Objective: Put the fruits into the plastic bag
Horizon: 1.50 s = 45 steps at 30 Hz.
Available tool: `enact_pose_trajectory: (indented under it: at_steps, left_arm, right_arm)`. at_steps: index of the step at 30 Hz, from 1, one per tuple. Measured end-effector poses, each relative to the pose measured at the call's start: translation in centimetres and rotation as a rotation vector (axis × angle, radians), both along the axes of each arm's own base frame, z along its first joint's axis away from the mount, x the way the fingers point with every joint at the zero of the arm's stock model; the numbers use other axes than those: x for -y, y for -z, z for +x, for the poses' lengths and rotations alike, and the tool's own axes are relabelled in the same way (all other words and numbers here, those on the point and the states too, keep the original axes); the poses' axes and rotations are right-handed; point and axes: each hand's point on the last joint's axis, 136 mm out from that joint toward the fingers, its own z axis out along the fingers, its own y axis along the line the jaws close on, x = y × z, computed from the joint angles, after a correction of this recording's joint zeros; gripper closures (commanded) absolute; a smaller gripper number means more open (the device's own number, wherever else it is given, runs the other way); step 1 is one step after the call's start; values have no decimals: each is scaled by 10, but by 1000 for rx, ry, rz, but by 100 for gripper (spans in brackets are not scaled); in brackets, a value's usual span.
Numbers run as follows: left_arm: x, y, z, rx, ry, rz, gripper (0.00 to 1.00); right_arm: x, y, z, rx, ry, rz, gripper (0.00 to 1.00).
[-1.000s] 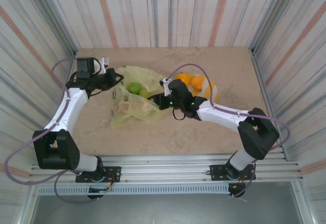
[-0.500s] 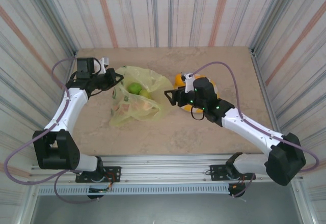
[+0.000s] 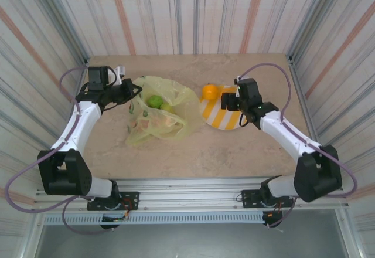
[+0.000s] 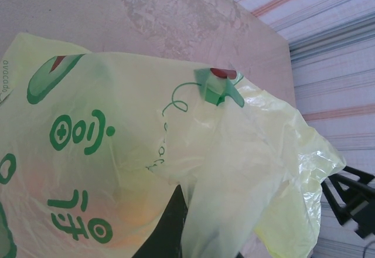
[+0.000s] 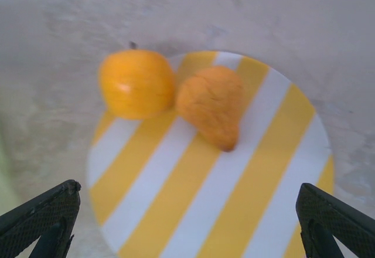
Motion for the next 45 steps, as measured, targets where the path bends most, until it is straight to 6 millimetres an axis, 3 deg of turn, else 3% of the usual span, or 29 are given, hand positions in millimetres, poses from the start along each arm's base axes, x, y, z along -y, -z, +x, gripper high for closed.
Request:
enact_pose_trajectory:
  at_steps: [8,20,33,45]
  left_arm:
    - [0,0,0,0,0,0,100]
    - [0,0,0,0,0,0,100]
    - [0,0,0,0,0,0,100]
    - [0,0,0,-1,0,0,100]
  right_arm:
    - [11,50,29,-168,5,-109,0]
    - [2,89,67,-294,-14,-121,9]
    - [-1,114,83,-361,-17,-116,14]
    - [3,120,99,-377,-14,-71,17]
